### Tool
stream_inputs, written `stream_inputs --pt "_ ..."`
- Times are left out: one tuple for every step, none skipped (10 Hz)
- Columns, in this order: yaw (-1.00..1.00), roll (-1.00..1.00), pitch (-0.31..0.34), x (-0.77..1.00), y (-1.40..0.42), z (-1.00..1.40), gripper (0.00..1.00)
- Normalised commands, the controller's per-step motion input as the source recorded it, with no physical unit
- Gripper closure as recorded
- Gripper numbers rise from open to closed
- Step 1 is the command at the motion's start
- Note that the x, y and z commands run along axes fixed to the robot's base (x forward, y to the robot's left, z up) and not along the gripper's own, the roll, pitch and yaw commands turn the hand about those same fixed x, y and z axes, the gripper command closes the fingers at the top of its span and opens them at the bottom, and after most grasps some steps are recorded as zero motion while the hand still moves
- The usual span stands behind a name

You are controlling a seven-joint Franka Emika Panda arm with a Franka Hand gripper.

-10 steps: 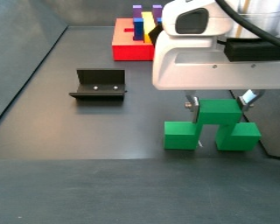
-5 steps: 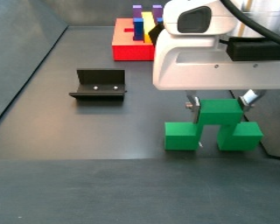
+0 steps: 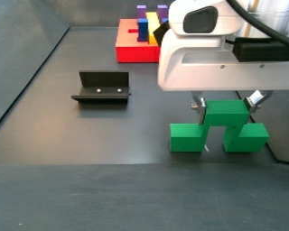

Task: Pick up the green object. Move up. Move to above the board. Insert the green object.
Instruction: Pick up the green object, then move up.

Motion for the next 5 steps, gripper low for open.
stream_inputs --pt "0.00 0.00 0.000 0.00 0.00 0.00 1.00" --pt "0.00 0.00 0.000 0.00 0.00 0.00 1.00" --pt "0.00 0.00 0.000 0.00 0.00 0.83 1.00" --pt "0.02 0.01 0.043 -0.02 0.03 0.75 1.00" --pt "0.02 0.05 0.086 -0.04 0.02 0.55 1.00"
